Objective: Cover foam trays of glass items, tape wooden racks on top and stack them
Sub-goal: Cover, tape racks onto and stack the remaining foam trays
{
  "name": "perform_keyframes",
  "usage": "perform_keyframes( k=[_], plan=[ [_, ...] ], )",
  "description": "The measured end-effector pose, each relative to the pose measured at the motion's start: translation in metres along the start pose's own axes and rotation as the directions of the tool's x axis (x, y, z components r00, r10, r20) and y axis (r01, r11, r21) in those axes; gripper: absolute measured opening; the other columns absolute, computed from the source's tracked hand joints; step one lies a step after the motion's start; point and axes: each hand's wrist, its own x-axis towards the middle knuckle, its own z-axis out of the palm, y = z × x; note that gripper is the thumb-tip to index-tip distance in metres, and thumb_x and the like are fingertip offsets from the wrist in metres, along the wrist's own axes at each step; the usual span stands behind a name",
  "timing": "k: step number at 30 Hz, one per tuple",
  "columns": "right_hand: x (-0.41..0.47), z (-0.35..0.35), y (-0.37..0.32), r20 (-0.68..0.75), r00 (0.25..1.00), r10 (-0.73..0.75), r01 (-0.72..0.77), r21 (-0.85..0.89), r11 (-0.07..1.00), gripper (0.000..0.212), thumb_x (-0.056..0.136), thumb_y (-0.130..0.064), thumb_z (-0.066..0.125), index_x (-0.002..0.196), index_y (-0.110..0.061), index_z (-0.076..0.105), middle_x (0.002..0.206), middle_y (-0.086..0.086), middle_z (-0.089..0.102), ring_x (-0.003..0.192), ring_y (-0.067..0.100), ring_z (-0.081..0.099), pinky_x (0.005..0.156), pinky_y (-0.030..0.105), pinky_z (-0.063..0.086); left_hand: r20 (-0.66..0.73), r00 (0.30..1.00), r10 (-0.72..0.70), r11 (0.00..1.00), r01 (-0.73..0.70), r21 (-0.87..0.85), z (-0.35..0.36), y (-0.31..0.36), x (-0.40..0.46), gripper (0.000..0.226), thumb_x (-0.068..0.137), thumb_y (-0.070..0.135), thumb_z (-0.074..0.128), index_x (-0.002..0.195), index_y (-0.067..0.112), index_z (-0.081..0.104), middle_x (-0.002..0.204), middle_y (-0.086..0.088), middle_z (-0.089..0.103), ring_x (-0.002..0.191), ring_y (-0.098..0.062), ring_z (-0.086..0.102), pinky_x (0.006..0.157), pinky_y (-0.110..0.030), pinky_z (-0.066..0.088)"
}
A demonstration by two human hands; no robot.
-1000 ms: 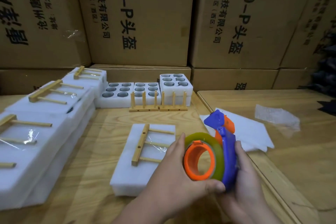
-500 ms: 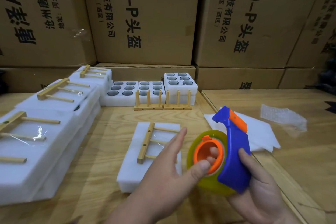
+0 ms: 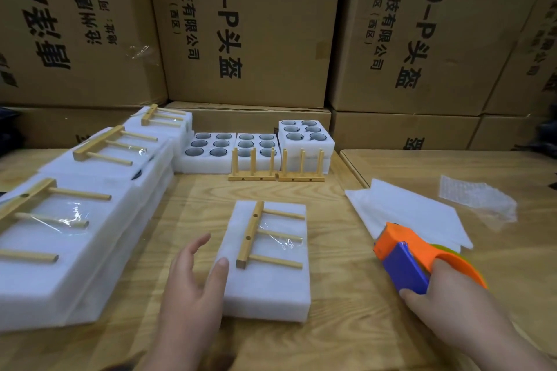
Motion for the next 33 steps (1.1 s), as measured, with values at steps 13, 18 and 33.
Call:
perform_keyframes(
  k=[13,18,33],
  plan=[
    [0.005,0.002,-0.001,-0.022,1.000,0.009,-0.011,-0.125,0.992,0.041,0.066,-0.062,0.061,0.075,-0.025,0.047,0.067,-0.008,0.056,0.061,0.008,0.055,0.051,0.028,0.040,0.106,0.994,-0.031,0.997,0.038,-0.061,0.006,-0.022,-0.005,0.051,0.072,0.067,0.054,0.121,0.052,0.050,0.119,0.040,0.058,0.111,0.011,0.058,0.089,-0.026,0.045],
    [0.001,-0.005,-0.005,0.001,0.997,0.079,-0.078,-0.075,0.994,0.051,0.060,-0.071,0.067,0.081,-0.028,0.047,0.078,-0.012,0.057,0.074,0.012,0.059,0.063,0.031,0.050,0.104,0.993,-0.061,0.997,0.064,-0.032,0.005,-0.025,-0.005,0.052,0.079,0.055,0.055,0.131,0.048,0.048,0.121,0.040,0.057,0.113,0.014,0.055,0.089,-0.020,0.044],
    [-0.025,0.046,-0.159,0.127,0.936,-0.329,-0.035,0.962,0.270,0.026,0.100,-0.037,0.059,0.121,-0.050,0.050,0.098,-0.060,0.051,0.094,-0.038,0.046,0.075,-0.005,0.039,0.097,0.995,-0.026,0.996,0.017,0.092,0.004,-0.016,-0.005,0.070,0.080,0.054,0.053,0.147,0.033,0.049,0.116,0.048,0.041,0.097,0.042,0.037,0.079,0.009,0.030]
  ],
)
